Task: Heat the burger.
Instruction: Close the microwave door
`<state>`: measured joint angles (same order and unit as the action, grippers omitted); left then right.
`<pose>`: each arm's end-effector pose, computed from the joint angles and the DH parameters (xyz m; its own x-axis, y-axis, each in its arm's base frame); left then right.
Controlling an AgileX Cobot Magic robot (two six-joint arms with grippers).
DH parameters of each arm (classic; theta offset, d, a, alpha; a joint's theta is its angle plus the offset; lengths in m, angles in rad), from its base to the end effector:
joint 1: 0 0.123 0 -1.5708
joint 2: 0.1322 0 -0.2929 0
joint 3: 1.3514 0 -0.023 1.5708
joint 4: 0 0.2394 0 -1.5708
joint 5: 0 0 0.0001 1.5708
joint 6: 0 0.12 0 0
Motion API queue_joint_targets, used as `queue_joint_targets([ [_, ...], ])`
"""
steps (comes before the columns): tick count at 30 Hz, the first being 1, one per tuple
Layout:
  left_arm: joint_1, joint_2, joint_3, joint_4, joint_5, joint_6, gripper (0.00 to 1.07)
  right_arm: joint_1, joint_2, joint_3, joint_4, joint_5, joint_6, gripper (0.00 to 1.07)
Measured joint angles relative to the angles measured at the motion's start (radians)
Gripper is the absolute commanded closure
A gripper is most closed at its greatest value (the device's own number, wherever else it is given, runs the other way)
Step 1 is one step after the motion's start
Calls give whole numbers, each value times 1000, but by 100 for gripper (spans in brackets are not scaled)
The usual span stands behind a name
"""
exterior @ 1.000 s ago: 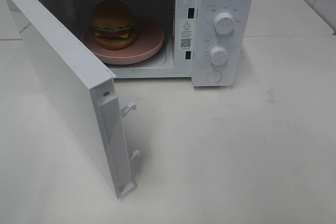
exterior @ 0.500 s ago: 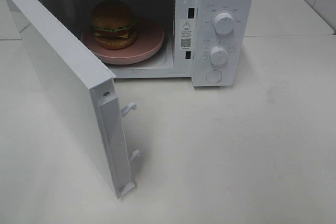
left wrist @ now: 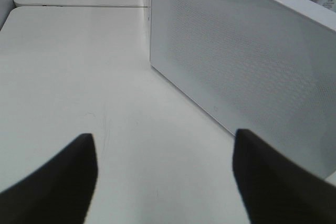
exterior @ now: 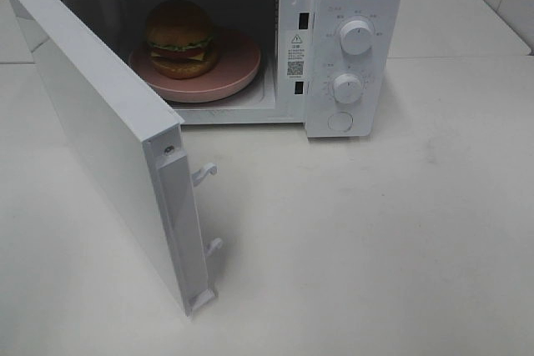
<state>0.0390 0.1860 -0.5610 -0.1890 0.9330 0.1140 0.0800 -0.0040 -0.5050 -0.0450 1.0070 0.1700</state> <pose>0.0326 -0.0169 0.2890 -0.4455 -0.0168 -0.8951 0.0967 0.9931 -0.0668 0.0050 -0.0042 0.2660 -0.4000 0.1137 -0.9094 0.0132 0.9929 0.1183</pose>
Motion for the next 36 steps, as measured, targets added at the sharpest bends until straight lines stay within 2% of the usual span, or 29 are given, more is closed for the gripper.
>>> queue_joint_targets([
  [1, 0, 0, 0, 0, 0, 0, 65, 0, 0, 0, 0, 0, 0, 31],
  [2, 0, 37, 0, 0, -33, 0, 81, 0, 0, 0, 0, 0, 0, 31],
  [3, 0, 37, 0, 0, -33, 0, 81, 0, 0, 0, 0, 0, 0, 31],
  [4, 0, 74, 0, 0, -66, 0, 90, 0, 0, 0, 0, 0, 0, 31],
  [5, 0, 96, 0, 0, -83, 0, 107, 0, 0, 0, 0, 0, 0, 31],
  [11, 0, 191, 11, 6, -196, 3, 107, 0, 0, 0, 0, 0, 0, 31],
  [13, 0, 232, 55, 5, -310, 4, 107, 0, 0, 0, 0, 0, 0, 31],
  [14, 0, 232, 55, 5, -310, 4, 107, 0, 0, 0, 0, 0, 0, 31],
  [15, 0, 258, 91, -2, -397, 12, 107, 0, 0, 0, 0, 0, 0, 31],
  [17, 0, 268, 107, -6, -431, 17, 107, 0, 0, 0, 0, 0, 0, 31],
  [19, 0, 319, 183, -47, -602, 81, 107, 0, 0, 0, 0, 0, 0, 31],
  [22, 0, 330, 204, -62, -648, 102, 107, 0, 0, 0, 0, 0, 0, 32],
  [24, 0, 390, 276, -111, -826, 164, 107, 0, 0, 0, 0, 0, 0, 32],
  [26, 0, 402, 290, -115, -862, 170, 107, 0, 0, 0, 0, 0, 0, 32],
  [27, 0, 433, 317, -121, -944, 177, 107, 0, 0, 0, 0, 0, 0, 32],
  [30, -3, 475, 347, -121, -1042, 177, 107, 0, 0, 0, 0, 0, 0, 32],
  [33, -10, 492, 357, -121, -1076, 177, 107, 0, 0, 0, 0, 0, 0, 32],
  [35, -66, 560, 391, -116, -1198, 177, 107, 0, 0, 0, 0, 0, 0, 32],
  [36, -66, 560, 391, -116, -1198, 177, 107, 0, 0, 0, 0, 0, 0, 32],
])
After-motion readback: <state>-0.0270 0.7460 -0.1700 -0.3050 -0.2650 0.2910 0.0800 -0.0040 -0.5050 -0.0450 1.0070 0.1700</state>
